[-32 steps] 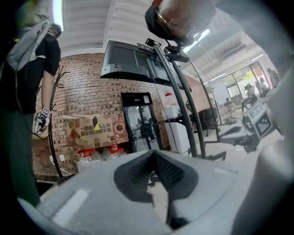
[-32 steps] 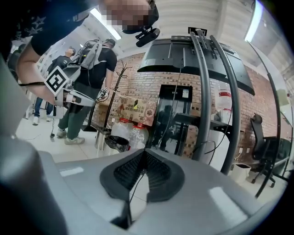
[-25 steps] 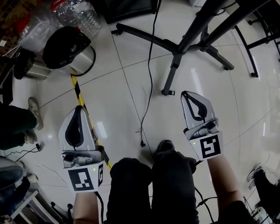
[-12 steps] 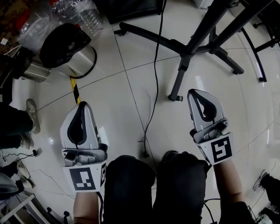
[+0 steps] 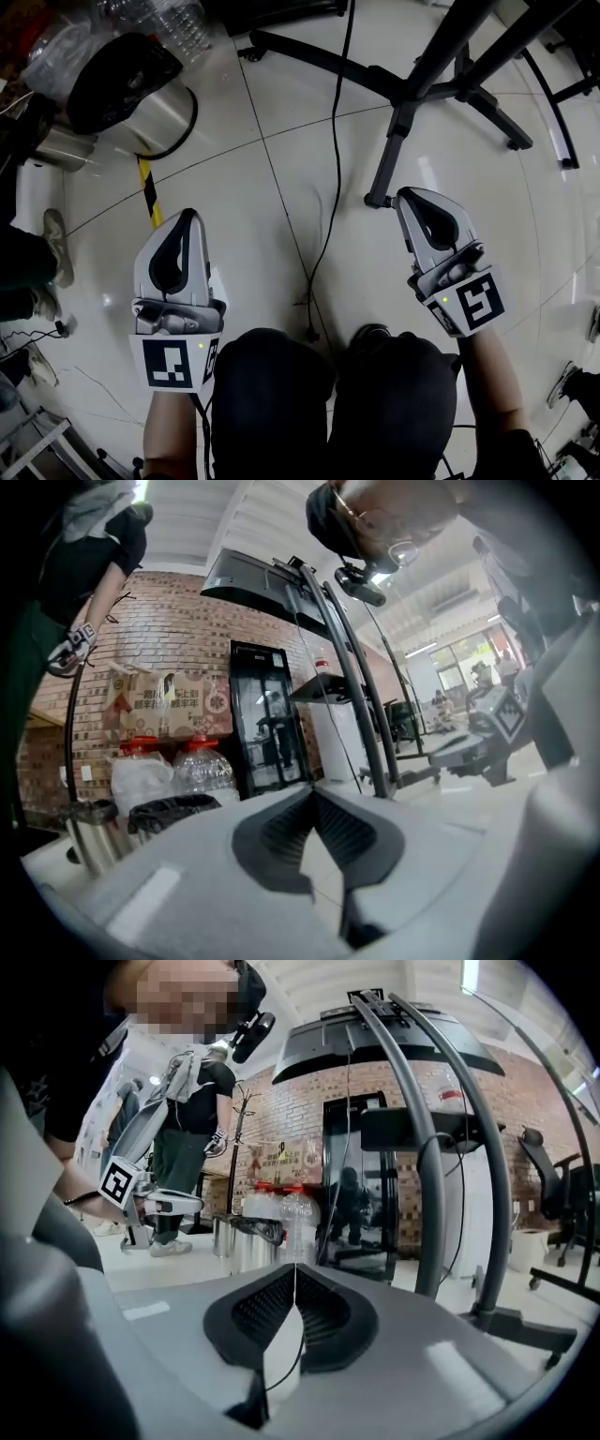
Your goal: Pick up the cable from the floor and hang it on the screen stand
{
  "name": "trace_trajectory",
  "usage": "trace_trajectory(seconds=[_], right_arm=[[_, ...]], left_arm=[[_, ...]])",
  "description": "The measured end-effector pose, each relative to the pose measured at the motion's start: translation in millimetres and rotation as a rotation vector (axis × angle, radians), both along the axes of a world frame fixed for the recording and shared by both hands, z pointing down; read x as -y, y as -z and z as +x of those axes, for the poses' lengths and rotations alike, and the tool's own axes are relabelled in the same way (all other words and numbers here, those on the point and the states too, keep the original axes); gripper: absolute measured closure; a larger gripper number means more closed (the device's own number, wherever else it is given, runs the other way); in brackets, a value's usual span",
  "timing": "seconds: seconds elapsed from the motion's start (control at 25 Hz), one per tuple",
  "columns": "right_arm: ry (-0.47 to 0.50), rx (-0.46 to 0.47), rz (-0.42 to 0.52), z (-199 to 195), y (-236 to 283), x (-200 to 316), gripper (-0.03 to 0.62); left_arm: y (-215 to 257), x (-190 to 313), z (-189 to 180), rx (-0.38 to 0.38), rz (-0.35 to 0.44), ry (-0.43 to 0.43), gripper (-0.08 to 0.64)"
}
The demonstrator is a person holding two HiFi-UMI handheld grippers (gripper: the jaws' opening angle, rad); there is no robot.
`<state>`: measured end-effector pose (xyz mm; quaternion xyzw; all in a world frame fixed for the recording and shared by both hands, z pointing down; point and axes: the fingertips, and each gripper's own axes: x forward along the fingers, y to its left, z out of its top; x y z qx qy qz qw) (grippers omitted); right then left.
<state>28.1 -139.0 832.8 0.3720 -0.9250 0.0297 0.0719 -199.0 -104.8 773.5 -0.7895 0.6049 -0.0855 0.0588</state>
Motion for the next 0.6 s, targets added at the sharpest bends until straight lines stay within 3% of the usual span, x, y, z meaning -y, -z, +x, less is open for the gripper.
trace_trajectory(seconds=[0.12, 0.28, 0.44, 0.6], right_arm=[[0.008, 0.023, -0.086, -0.5, -21.1, -4.5, 0.580], [-0.019, 0.067, -0.132, 10.6, -34.5, 0.8, 0.575], [-0.037, 0.033, -0.147, 21.5, -55.5, 5.3, 0.567], [0.006, -0.020, -0.227, 7.5, -98.9, -10.8, 0.529]], left_arm=[[-17.6, 5.2, -6.3, -0.044, -0.025, 0.016, 0.554], [-30.3, 10.4, -6.8, -0.031, -0.029, 0.001, 0.554], [-41.3, 6.7, -8.6, -0.025, -0.049, -0.015, 0.554], [-50.3, 2.0, -10.8, -0.015, -0.055, -0.017, 0.555]])
